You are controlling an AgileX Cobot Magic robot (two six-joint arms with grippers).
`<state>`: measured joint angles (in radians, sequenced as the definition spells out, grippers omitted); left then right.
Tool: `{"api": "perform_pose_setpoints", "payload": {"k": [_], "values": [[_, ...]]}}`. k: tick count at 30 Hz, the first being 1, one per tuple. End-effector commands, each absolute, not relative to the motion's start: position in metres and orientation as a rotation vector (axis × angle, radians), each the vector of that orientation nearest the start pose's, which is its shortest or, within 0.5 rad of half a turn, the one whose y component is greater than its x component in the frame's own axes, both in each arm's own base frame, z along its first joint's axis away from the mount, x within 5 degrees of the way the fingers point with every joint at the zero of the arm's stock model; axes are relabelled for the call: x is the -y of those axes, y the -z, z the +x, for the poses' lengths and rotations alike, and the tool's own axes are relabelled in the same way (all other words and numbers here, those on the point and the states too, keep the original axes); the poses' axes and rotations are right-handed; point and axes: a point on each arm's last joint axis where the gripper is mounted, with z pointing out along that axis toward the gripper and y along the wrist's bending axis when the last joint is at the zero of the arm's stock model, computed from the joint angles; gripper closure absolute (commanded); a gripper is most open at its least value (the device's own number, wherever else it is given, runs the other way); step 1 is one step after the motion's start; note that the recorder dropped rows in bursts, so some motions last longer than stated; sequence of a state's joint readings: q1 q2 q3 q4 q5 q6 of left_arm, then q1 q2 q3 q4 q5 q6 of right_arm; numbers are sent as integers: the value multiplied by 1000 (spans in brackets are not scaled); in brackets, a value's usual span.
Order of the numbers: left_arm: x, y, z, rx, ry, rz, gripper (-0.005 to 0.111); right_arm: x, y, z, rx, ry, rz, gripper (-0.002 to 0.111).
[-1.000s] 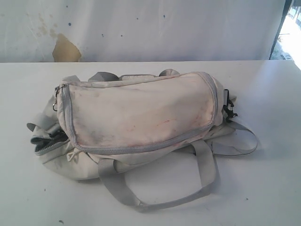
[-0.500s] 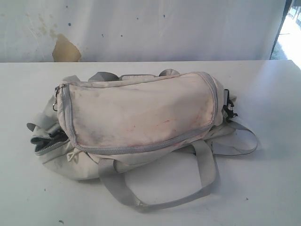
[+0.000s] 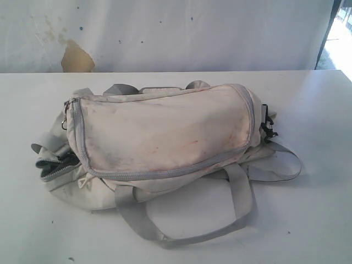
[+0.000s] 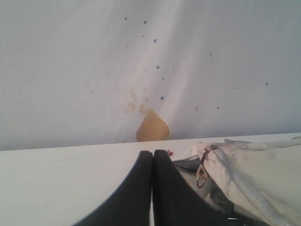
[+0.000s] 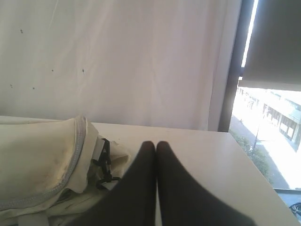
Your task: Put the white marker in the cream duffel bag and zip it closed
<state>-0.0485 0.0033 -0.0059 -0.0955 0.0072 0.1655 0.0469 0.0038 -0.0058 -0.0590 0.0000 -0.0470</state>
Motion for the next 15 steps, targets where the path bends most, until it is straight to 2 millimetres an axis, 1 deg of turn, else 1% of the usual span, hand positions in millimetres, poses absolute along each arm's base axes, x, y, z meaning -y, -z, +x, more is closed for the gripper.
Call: {"api": "perform_pose_setpoints", "payload": {"k": [1,3,7,15], "values": [[3,-212,56,-1489,-21,102,107,-3,-213,56,-1479,47,-117,108],[3,-211,56,-1506,-17,103,107,-3,-212,56,-1493,45,-116,108],[4,-200,56,-1619,-10,122,107,-2,-205,56,-1569,47,-118,108],[4,-200,56,-1628,-5,119,107,-2,-203,56,-1588,48,-118,108]]}}
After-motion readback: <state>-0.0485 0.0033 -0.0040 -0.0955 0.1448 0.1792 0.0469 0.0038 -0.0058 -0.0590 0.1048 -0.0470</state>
